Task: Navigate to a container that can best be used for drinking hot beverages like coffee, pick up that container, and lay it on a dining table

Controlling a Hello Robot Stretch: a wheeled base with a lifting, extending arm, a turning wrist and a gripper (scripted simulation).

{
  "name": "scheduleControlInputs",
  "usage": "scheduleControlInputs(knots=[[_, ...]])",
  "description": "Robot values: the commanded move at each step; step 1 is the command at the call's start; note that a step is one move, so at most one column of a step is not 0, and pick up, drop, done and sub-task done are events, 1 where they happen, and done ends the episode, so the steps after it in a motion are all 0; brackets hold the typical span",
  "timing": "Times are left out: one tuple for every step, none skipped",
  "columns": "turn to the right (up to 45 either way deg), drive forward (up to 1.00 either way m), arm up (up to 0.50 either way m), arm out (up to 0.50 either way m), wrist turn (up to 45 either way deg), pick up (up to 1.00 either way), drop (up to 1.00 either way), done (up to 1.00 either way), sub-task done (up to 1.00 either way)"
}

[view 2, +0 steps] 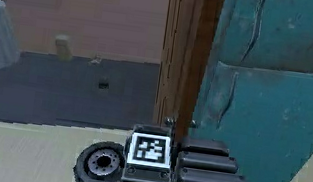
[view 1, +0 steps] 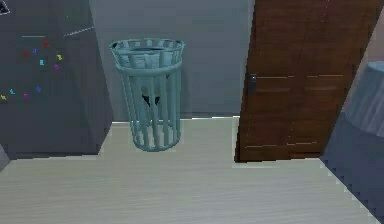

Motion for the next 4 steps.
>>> scheduleControlInputs(knots=[[0.0,0.3,0.0,0.0,0.0,0.0,0.0,0.0,0.0],[45.0,0.0,0.0,0.0,0.0,0.0,0.0,0.0,0.0],[33.0,0.0,0.0,0.0,0.0,0.0,0.0,0.0,0.0],[0.0,0.4,0.0,0.0,0.0,0.0,0.0,0.0,0.0]])
